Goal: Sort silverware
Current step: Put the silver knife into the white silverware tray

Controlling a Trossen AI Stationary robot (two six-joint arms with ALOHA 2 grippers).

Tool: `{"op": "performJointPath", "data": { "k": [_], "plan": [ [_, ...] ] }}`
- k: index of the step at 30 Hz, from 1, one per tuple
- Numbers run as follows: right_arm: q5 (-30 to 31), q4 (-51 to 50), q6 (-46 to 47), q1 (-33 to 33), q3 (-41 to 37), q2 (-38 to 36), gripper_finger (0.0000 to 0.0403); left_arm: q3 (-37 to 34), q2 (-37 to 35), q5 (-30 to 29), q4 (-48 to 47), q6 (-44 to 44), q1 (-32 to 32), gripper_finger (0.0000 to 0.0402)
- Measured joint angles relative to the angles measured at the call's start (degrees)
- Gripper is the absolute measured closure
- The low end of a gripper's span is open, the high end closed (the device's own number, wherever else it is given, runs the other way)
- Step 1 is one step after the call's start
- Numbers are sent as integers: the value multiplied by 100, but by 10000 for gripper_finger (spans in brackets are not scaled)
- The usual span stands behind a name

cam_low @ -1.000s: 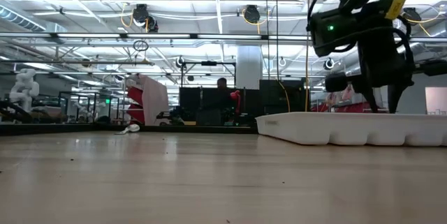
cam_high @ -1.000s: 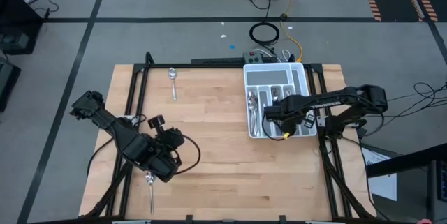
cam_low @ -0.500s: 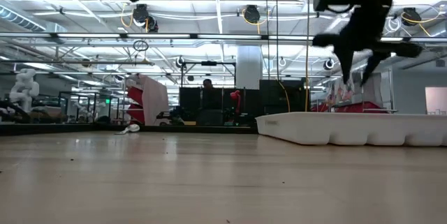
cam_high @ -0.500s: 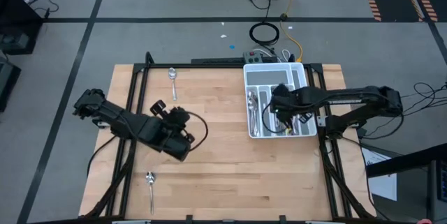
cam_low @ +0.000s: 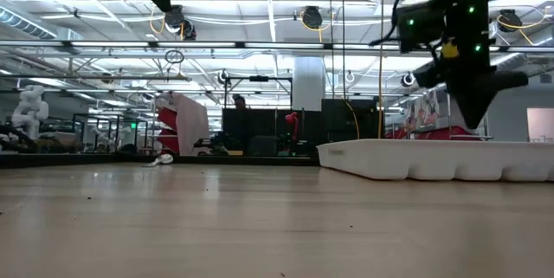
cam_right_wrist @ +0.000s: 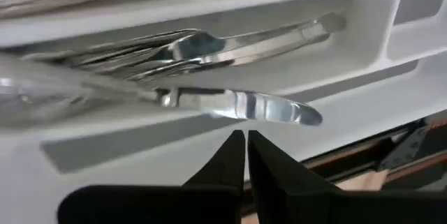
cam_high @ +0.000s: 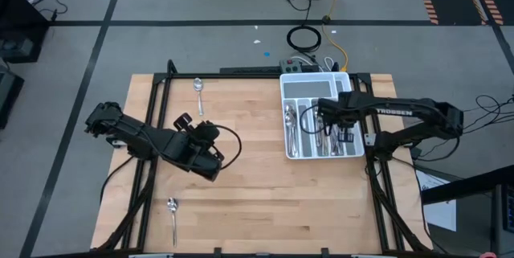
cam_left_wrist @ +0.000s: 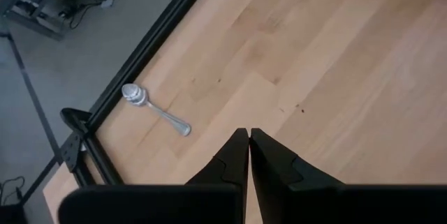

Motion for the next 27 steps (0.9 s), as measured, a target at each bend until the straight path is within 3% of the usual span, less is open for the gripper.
{"op": "performJointPath", "data": {
  "k": [4, 27],
  "plan": [
    [-12, 469, 74, -333, -181, 62, 401, 0, 0, 6, 3, 25, 0, 377],
    [128, 643, 319, -1516, -498, 406, 403, 0, -2, 98, 0, 330, -4, 377]
  ]
}}
